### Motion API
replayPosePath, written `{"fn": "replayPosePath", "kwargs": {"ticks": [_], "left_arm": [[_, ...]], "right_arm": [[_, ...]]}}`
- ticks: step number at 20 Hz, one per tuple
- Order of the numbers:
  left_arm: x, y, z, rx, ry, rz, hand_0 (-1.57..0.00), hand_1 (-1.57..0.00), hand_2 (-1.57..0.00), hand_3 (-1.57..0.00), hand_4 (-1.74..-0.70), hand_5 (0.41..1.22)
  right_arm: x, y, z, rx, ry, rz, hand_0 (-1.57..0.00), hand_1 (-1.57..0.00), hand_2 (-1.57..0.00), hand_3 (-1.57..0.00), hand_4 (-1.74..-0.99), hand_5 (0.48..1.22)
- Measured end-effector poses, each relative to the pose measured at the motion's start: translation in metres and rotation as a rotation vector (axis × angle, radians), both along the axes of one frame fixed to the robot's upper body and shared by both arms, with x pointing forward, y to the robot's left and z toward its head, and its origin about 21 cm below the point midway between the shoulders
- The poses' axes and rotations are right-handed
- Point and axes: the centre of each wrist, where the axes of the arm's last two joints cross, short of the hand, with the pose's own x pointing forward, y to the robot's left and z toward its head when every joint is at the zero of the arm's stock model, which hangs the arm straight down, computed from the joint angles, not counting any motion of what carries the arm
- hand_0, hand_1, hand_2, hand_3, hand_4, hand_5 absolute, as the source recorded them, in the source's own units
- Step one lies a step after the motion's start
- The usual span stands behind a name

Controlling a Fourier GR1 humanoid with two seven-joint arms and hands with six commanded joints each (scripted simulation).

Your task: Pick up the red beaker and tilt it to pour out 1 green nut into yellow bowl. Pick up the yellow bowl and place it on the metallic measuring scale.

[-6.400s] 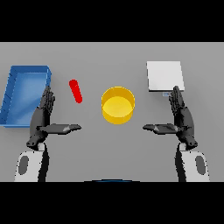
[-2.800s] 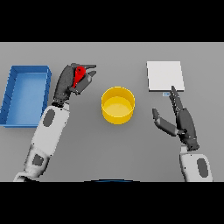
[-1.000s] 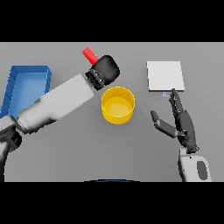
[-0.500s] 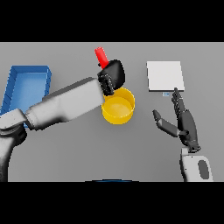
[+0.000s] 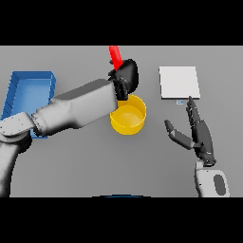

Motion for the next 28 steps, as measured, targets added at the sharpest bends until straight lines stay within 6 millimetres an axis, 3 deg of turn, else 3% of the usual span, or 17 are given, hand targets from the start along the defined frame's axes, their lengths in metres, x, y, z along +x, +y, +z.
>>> {"fn": "replayPosePath", "kwargs": {"ticks": [2, 3, 5, 6, 7, 11, 12, 14, 16, 18, 22, 25, 28], "left_arm": [[0.005, 0.0, 0.019, -0.014, -0.034, 0.012, -1.57, -1.57, -1.57, -1.57, -1.74, 1.159], [0.01, -0.001, 0.033, -0.047, -0.06, 0.016, -1.57, -1.57, -1.57, -1.57, -1.74, 1.171], [0.02, 0.006, 0.058, -0.087, -0.12, 0.016, -1.57, -1.27, -1.25, -1.57, -1.64, 1.189], [0.021, 0.006, 0.066, -0.109, -0.143, -0.002, -1.57, -1.33, -1.32, -1.36, -1.66, 1.196], [0.029, 0.01, 0.09, -0.14, -0.216, 0.012, -1.57, -1.38, -1.37, -1.21, -1.68, 1.201], [0.048, 0.031, 0.172, -0.293, -0.324, 0.102, -1.57, -1.49, -1.49, -1.42, -1.55, 1.213], [0.053, 0.042, 0.19, -0.355, -0.34, 0.157, -1.57, -1.51, -1.5, -1.45, -1.54, 1.214], [0.063, 0.065, 0.208, -0.508, -0.315, 0.27, -1.57, -1.53, -1.53, -1.45, -1.61, 1.217], [0.077, 0.122, 0.23, -0.769, -0.281, 0.466, -1.57, -1.55, -1.54, -1.45, -1.66, 1.218], [0.086, 0.168, 0.227, -0.982, -0.242, 0.607, -1.57, -1.55, -1.55, -1.42, -1.69, 1.219], [0.089, 0.235, 0.211, -1.265, -0.249, 0.729, -1.57, -1.56, -1.56, -1.44, -1.72, 1.22], [0.089, 0.265, 0.182, -1.417, -0.288, 0.881, -1.57, -1.57, -1.57, -1.41, -1.73, 1.221], [0.085, 0.296, 0.146, -1.484, -0.319, 1.021, -1.57, -1.57, -1.57, -1.49, -1.74, 1.221]], "right_arm": [[0.002, 0.002, 0.0, 0.005, -0.005, 0.007, 0.0, 0.0, 0.0, 0.0, -1.222, 0.59], [0.005, 0.002, 0.002, 0.003, -0.014, 0.007, 0.0, 0.0, 0.0, 0.0, -1.219, 0.595], [0.002, 0.002, 0.002, 0.003, -0.027, 0.016, 0.0, 0.0, 0.0, 0.0, -1.222, 0.609], [0.003, 0.005, 0.0, 0.013, -0.018, 0.028, 0.0, 0.0, 0.0, 0.0, -1.224, 0.615], [0.003, 0.007, 0.002, 0.024, -0.032, 0.035, 0.0, 0.0, 0.0, 0.0, -1.231, 0.62], [0.006, 0.005, 0.005, 0.023, -0.027, 0.042, 0.0, 0.0, 0.0, 0.0, -1.266, 0.639], [0.008, 0.005, 0.003, 0.023, -0.018, 0.042, 0.0, 0.0, 0.0, 0.0, -1.274, 0.642], [0.005, 0.002, 0.001, 0.019, -0.028, 0.056, 0.0, 0.0, 0.0, 0.0, -1.292, 0.645], [0.004, 0.002, 0.005, 0.008, -0.052, 0.063, 0.0, 0.0, 0.0, 0.0, -1.306, 0.651], [0.006, 0.0, 0.004, 0.007, -0.054, 0.073, 0.0, 0.0, 0.0, 0.0, -1.312, 0.653], [0.013, 0.006, 0.004, -0.029, -0.06, 0.082, 0.0, 0.0, 0.0, 0.0, -1.298, 0.651], [0.013, 0.008, 0.005, -0.009, -0.05, 0.082, 0.0, 0.0, 0.0, 0.0, -1.276, 0.651], [0.006, 0.009, 0.004, 0.018, -0.044, 0.096, 0.0, 0.0, 0.0, 0.0, -1.278, 0.659]]}}
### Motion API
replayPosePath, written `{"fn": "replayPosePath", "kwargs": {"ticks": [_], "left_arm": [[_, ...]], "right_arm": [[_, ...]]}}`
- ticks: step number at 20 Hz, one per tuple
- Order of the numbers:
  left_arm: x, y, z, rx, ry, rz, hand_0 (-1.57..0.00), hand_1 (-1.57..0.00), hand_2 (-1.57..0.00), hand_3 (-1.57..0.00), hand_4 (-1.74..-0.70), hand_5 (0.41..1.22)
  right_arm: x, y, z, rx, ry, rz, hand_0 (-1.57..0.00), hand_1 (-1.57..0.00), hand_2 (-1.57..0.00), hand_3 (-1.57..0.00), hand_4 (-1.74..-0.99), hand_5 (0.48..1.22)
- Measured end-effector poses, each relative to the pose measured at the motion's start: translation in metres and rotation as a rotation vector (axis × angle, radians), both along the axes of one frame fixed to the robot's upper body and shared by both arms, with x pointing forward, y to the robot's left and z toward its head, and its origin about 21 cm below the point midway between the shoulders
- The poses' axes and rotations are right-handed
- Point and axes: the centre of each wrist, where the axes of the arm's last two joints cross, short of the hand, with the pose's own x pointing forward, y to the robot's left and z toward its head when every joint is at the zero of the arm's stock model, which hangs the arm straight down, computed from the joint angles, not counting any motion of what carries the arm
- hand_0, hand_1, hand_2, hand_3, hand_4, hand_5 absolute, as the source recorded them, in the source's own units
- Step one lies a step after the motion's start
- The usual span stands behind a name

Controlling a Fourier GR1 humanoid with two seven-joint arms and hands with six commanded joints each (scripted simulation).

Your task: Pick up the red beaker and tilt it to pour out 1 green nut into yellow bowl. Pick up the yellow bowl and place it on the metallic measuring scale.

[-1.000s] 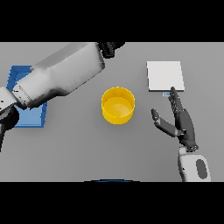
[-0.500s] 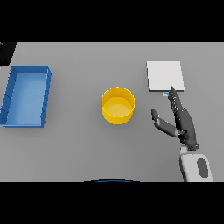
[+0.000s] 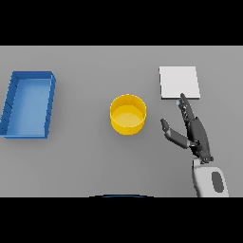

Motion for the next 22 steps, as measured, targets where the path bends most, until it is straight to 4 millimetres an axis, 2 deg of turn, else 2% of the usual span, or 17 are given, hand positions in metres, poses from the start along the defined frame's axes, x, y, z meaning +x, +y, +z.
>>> {"fn": "replayPosePath", "kwargs": {"ticks": [1, 2, 3, 4, 8, 9, 11, 15, 17, 18, 20, 21, 22], "left_arm": [[-0.002, 0.008, -0.015, -0.065, 0.017, 0.037, -1.57, -1.57, -1.57, -1.5, -1.74, 1.221], [-0.006, 0.019, -0.029, -0.106, 0.033, 0.073, -1.57, -1.57, -1.57, -1.44, -1.74, 1.221], [-0.009, 0.025, -0.048, -0.153, 0.047, 0.098, -1.57, -1.57, -1.57, -1.46, -1.74, 1.221], [-0.011, 0.028, -0.06, -0.184, 0.059, 0.132, -1.57, -1.57, -1.57, -1.42, -1.74, 1.221], [-0.028, 0.043, -0.105, -0.327, 0.074, 0.229, -1.57, -1.57, -1.57, -1.51, -1.74, 1.221], [-0.032, 0.047, -0.111, -0.333, 0.076, 0.259, -1.57, -1.57, -1.57, -1.52, -1.74, 1.221], [-0.044, 0.051, -0.123, -0.329, 0.057, 0.257, -1.57, -1.57, -1.57, -1.45, -1.74, 1.221], [-0.068, 0.049, -0.139, -0.354, 0.038, 0.267, -1.57, -1.57, -1.57, -1.34, -1.74, 1.221], [-0.076, 0.046, -0.142, -0.374, 0.027, 0.283, -1.57, -1.57, -1.57, -1.32, -1.74, 1.146], [-0.079, 0.043, -0.146, -0.384, 0.025, 0.285, -1.57, -1.57, -1.57, -1.37, -1.68, 1.106], [-0.086, 0.04, -0.154, -0.402, 0.028, 0.27, -1.57, -1.57, -1.57, -1.44, -1.59, 0.962], [-0.089, 0.038, -0.153, -0.402, 0.034, 0.258, -1.57, -1.57, -1.57, -1.27, -1.5, 0.896], [-0.093, 0.037, -0.158, -0.409, 0.046, 0.25, -1.57, -1.57, -1.57, -1.09, -1.37, 0.847]], "right_arm": [[0.002, 0.0, 0.001, -0.017, 0.002, -0.003, 0.0, 0.0, 0.0, 0.0, -1.285, 0.663], [0.005, -0.004, 0.003, -0.027, 0.007, -0.014, 0.0, 0.0, 0.0, 0.0, -1.293, 0.667], [0.004, -0.004, -0.002, -0.035, 0.01, -0.009, 0.0, 0.0, 0.0, 0.0, -1.302, 0.671], [0.005, -0.004, -0.002, -0.03, 0.0, -0.002, 0.0, 0.0, 0.0, 0.0, -1.307, 0.677], [0.004, -0.005, -0.005, -0.047, -0.003, 0.007, 0.0, 0.0, 0.0, 0.0, -1.304, 0.7], [0.002, -0.006, -0.007, -0.047, -0.004, 0.008, 0.0, 0.0, 0.0, 0.0, -1.304, 0.707], [0.006, -0.007, -0.001, -0.054, -0.017, 0.012, 0.0, 0.0, 0.0, 0.0, -1.309, 0.716], [0.004, -0.008, -0.002, -0.066, 0.0, 0.009, 0.0, 0.0, 0.0, 0.0, -1.327, 0.724], [0.0, -0.006, -0.002, -0.054, -0.016, 0.014, 0.0, 0.0, 0.0, 0.0, -1.335, 0.725], [0.0, -0.005, -0.001, -0.059, -0.017, 0.006, 0.0, 0.0, 0.0, 0.0, -1.336, 0.727], [0.003, -0.001, -0.001, -0.065, -0.006, -0.003, 0.0, 0.0, 0.0, 0.0, -1.326, 0.728], [0.001, -0.002, -0.003, -0.07, -0.013, -0.002, 0.0, 0.0, 0.0, 0.0, -1.326, 0.73], [0.002, -0.003, -0.003, -0.069, -0.008, 0.0, 0.0, 0.0, 0.0, 0.0, -1.326, 0.731]]}}
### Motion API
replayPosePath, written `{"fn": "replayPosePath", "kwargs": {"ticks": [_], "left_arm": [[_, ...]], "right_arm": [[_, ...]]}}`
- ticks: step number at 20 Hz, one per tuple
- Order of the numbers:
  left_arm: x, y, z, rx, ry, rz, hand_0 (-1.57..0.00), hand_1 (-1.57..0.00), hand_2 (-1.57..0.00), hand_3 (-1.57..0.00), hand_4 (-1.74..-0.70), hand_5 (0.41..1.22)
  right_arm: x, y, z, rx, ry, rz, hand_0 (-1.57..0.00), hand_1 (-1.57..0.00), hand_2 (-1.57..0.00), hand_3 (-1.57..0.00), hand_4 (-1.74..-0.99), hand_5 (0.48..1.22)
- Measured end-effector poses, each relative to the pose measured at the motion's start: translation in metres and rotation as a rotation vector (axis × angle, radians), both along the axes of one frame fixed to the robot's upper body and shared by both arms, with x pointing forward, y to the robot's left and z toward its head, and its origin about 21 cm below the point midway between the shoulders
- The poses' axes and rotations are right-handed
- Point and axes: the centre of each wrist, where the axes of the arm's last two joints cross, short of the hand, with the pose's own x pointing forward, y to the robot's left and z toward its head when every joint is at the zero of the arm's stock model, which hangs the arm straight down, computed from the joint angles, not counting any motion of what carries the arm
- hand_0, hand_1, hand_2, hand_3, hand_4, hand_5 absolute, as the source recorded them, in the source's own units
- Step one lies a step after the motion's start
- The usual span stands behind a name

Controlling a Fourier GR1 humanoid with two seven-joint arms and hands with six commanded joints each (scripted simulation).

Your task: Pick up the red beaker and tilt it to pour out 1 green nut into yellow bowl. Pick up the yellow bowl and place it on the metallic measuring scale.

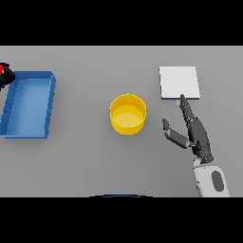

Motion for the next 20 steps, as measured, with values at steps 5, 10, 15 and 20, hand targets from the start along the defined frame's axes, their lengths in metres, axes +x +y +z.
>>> {"fn": "replayPosePath", "kwargs": {"ticks": [5, 10, 15, 20], "left_arm": [[-0.016, -0.006, 0.009, -0.095, 0.059, -0.12, -0.98, -0.83, -0.75, -0.46, -0.92, 0.716], [-0.018, -0.008, 0.014, -0.065, 0.131, -0.194, -0.32, -0.27, -0.24, -0.15, -0.79, 0.659], [-0.017, -0.004, 0.01, -0.01, 0.184, -0.198, -0.1, -0.09, -0.08, -0.05, -0.75, 0.655], [-0.016, -0.006, 0.005, -0.02, 0.111, -0.19, -0.03, -0.03, -0.03, -0.02, -0.72, 0.667]], "right_arm": [[0.001, -0.003, 0.001, -0.004, 0.004, -0.007, 0.0, 0.0, 0.0, 0.0, -1.321, 0.727], [0.001, -0.001, 0.002, 0.002, -0.004, 0.004, 0.0, 0.0, 0.0, 0.0, -1.315, 0.724], [0.001, -0.002, 0.001, -0.031, -0.004, -0.009, 0.0, 0.0, 0.0, 0.0, -1.3, 0.717], [0.005, 0.003, 0.009, -0.082, 0.011, -0.02, 0.0, 0.0, 0.0, 0.0, -1.262, 0.675]]}}
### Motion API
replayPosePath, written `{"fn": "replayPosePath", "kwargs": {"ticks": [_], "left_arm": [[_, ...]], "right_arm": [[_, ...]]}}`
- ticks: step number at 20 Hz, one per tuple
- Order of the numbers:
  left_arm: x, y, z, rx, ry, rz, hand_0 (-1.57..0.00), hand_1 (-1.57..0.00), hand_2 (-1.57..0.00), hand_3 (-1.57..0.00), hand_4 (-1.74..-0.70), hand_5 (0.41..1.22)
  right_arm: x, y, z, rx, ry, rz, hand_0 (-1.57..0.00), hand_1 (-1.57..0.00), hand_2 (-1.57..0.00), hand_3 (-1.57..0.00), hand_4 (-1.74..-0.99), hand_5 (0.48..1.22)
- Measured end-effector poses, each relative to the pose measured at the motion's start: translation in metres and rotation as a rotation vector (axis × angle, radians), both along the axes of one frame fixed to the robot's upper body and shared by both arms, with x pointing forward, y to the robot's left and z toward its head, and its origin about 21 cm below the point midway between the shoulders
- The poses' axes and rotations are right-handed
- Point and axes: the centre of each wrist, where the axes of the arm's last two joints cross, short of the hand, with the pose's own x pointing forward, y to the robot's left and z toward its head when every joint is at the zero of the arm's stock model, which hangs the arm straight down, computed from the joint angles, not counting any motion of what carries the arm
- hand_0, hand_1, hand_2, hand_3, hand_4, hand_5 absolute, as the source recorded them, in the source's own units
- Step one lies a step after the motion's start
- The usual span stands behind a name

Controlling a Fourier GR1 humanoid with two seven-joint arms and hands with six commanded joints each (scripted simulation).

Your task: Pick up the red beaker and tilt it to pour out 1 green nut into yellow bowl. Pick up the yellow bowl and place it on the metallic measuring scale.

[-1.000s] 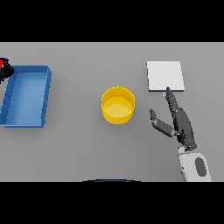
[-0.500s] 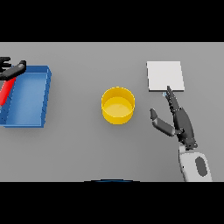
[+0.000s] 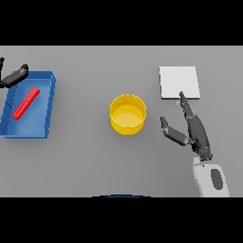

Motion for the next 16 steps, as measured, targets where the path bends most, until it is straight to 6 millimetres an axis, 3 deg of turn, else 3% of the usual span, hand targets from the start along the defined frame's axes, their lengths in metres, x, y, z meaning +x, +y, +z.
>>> {"fn": "replayPosePath", "kwargs": {"ticks": [3, 6, 8, 12, 16], "left_arm": [[0.002, -0.002, 0.004, -0.013, -0.04, -0.003, -0.02, -0.01, -0.01, -0.01, -0.72, 0.685], [0.0, -0.009, 0.001, -0.035, -0.053, -0.024, -0.01, -0.01, -0.01, 0.0, -0.73, 0.707], [-0.002, -0.006, 0.001, -0.035, -0.055, -0.014, 0.0, 0.0, 0.0, 0.0, -0.74, 0.709], [-0.002, -0.006, 0.002, -0.045, -0.064, -0.024, 0.0, 0.0, 0.0, 0.0, -0.75, 0.711], [-0.003, -0.007, -0.003, -0.048, -0.069, -0.033, 0.0, 0.0, 0.0, 0.0, -0.75, 0.714]], "right_arm": [[0.01, 0.003, 0.013, -0.12, -0.03, 0.062, -0.01, 0.0, 0.0, 0.0, -1.167, 0.672], [0.027, 0.01, 0.03, -0.193, -0.083, 0.25, -0.01, 0.0, 0.0, 0.0, -1.231, 0.677], [0.04, 0.012, 0.039, -0.342, -0.102, 0.337, 0.0, 0.0, 0.0, 0.0, -1.26, 0.656], [0.056, 0.031, 0.054, -0.631, -0.13, 0.469, 0.0, 0.0, 0.0, 0.0, -1.23, 0.62], [0.069, 0.046, 0.066, -0.786, -0.158, 0.614, 0.0, 0.0, 0.0, 0.0, -1.234, 0.62]]}}
